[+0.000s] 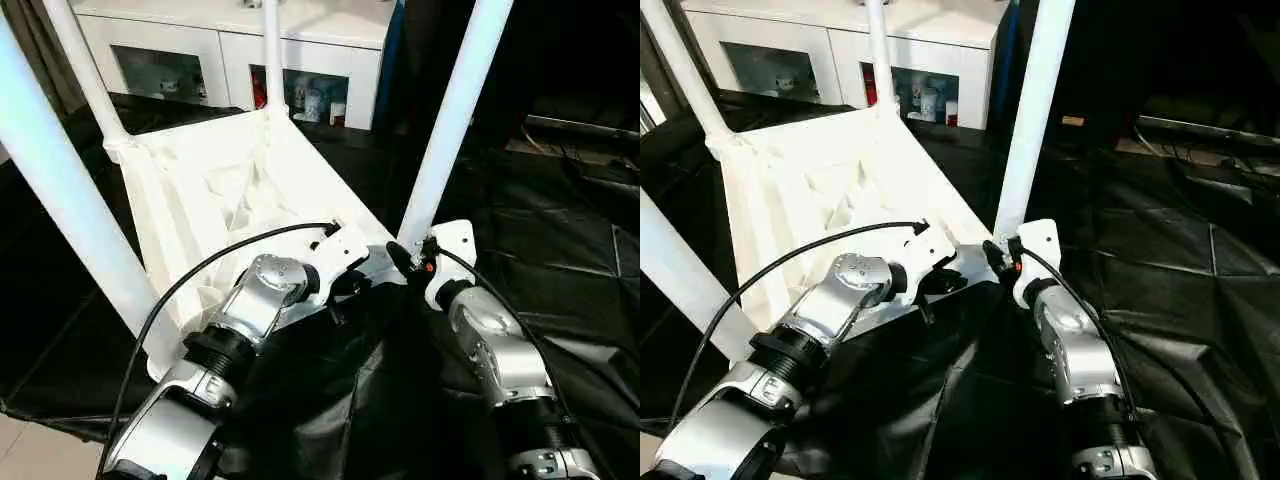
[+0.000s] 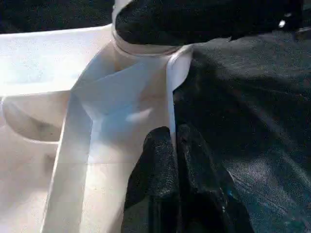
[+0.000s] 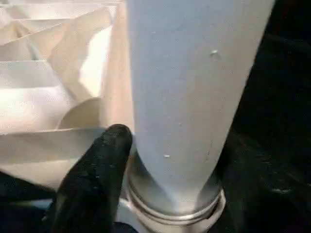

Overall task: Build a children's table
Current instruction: Rotate leg to tighten

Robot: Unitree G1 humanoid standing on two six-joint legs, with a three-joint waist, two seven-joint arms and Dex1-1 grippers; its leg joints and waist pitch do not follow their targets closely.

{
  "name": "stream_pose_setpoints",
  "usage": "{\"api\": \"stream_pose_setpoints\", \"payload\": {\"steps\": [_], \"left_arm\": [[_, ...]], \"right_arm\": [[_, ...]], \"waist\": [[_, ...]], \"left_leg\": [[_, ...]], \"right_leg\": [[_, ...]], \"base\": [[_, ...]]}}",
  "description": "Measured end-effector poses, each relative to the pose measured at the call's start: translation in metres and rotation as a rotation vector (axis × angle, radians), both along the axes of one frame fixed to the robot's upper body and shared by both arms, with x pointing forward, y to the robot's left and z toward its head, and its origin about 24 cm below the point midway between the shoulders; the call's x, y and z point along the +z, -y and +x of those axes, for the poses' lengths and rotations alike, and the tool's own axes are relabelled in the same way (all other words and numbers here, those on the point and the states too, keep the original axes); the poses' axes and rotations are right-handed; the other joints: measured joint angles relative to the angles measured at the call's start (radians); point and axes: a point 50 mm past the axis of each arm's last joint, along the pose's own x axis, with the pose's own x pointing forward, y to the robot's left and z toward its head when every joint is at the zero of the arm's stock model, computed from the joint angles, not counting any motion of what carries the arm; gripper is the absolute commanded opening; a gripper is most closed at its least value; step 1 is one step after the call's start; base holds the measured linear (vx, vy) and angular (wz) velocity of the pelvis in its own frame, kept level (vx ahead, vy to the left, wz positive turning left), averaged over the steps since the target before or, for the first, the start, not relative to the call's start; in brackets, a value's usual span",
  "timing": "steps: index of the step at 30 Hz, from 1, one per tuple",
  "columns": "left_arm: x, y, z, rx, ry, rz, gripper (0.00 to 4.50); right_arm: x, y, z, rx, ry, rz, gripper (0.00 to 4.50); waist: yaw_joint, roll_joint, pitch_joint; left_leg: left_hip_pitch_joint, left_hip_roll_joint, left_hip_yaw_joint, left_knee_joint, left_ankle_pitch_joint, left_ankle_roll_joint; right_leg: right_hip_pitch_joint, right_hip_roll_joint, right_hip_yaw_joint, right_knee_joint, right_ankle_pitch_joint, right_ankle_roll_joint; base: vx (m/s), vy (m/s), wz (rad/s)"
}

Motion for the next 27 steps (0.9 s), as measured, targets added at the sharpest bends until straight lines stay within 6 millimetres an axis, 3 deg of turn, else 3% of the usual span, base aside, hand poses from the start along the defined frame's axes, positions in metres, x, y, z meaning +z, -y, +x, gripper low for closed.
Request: {"api": "stream_pose_setpoints", "payload": {"steps": [8,13,19,21,27], "left_arm": [[0.004,-0.031,-0.009,-0.171,-0.016,0.001,0.00],[0.007,-0.051,-0.020,-0.303,-0.058,-0.007,0.00],[0.009,-0.058,-0.024,-0.356,-0.081,0.004,0.00],[0.009,-0.059,-0.024,-0.356,-0.081,0.004,0.00],[0.009,-0.060,-0.026,-0.358,-0.086,0.000,0.00]], "right_arm": [[0.010,0.029,-0.019,0.410,-0.023,-0.051,3.08],[0.012,0.030,-0.028,0.623,-0.066,-0.036,3.08],[0.012,0.028,-0.027,0.744,-0.106,-0.027,3.08],[0.012,0.028,-0.027,0.751,-0.111,-0.017,2.77],[0.012,0.027,-0.026,0.766,-0.116,0.003,2.50]], "waist": [[0.005,0.003,-0.001],[0.008,0.006,0.002],[0.012,0.003,0.005],[0.011,0.003,0.005],[0.014,0.003,0.005]], "left_leg": [[-0.001,0.003,0.000,-0.007,0.000,0.000],[-0.003,0.002,0.001,-0.007,0.000,0.000],[-0.004,0.001,0.003,-0.002,0.000,0.004],[-0.004,0.002,0.003,-0.001,0.000,0.004],[-0.003,0.002,0.003,-0.001,0.001,0.006]], "right_leg": [[-0.002,0.004,-0.002,0.002,0.006,-0.001],[-0.004,0.004,-0.002,0.001,0.004,-0.002],[-0.006,0.001,-0.001,0.001,0.003,-0.002],[-0.006,0.001,-0.002,0.001,0.003,-0.002],[-0.006,0.002,-0.002,0.002,0.003,-0.002]], "base": [[0.000,0.000,0.00],[0.000,0.000,0.00],[0.000,0.000,0.00],[0.000,0.000,0.00],[0.000,0.000,0.00]]}}
